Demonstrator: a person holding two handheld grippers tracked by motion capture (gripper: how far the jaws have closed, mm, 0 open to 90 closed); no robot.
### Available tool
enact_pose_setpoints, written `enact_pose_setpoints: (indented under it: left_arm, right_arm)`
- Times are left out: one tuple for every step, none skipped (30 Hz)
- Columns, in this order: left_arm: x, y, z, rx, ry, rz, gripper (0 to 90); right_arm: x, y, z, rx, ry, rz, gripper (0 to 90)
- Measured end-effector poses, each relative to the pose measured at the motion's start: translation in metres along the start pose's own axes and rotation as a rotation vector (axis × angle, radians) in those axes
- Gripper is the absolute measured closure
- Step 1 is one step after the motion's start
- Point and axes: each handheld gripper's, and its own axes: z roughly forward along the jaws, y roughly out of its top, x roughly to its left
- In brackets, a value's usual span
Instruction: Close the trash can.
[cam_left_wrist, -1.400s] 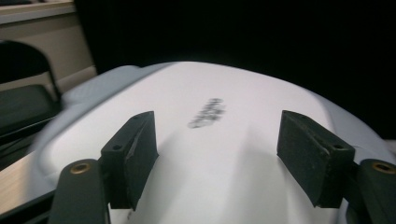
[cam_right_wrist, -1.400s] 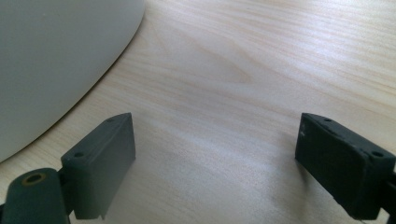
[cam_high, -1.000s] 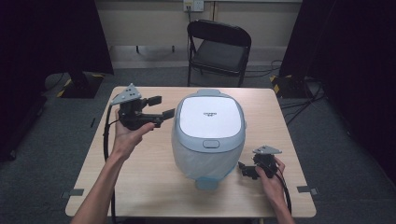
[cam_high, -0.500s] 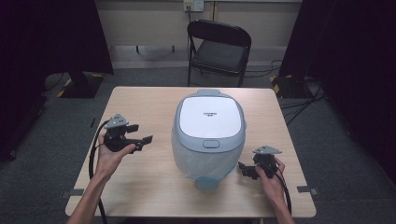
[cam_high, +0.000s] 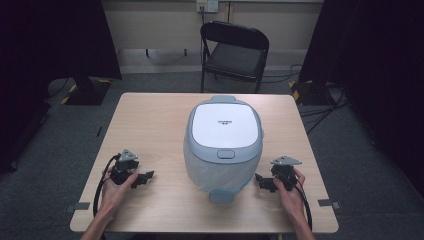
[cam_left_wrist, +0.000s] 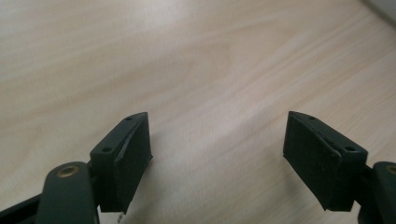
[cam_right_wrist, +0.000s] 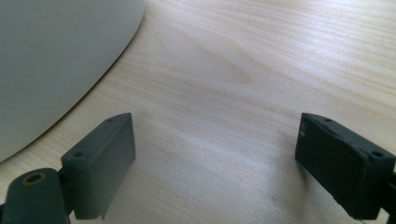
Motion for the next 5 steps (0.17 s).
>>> enact_pose_setpoints:
  left_arm:
    - [-0.0012,0.0013,0.0005,0.013,0.019,0.016,21.6]
    - [-0.0015,0.0027,0.0014,0.02,0.026,0.028,21.9]
    - [-0.0009,0.0027,0.0029,0.017,0.02,0.018,20.3]
    - [0.0006,0.0017,0.0039,0.009,0.025,0.024,17.9]
    - [0.002,-0.0005,0.0054,-0.012,0.019,0.019,14.3]
  right_arm:
    - [0.0,0.0,0.0,0.0,0.0,0.0,11.1]
    - [0.0,0.0,0.0,0.0,0.0,0.0,11.0]
    - [-0.0001,0.0,0.0001,-0.001,0.0,-0.001,11.1]
    - [0.0,0.0,0.0,0.0,0.0,0.0,11.1]
    - [0.0,0.0,0.0,0.0,0.0,0.0,11.1]
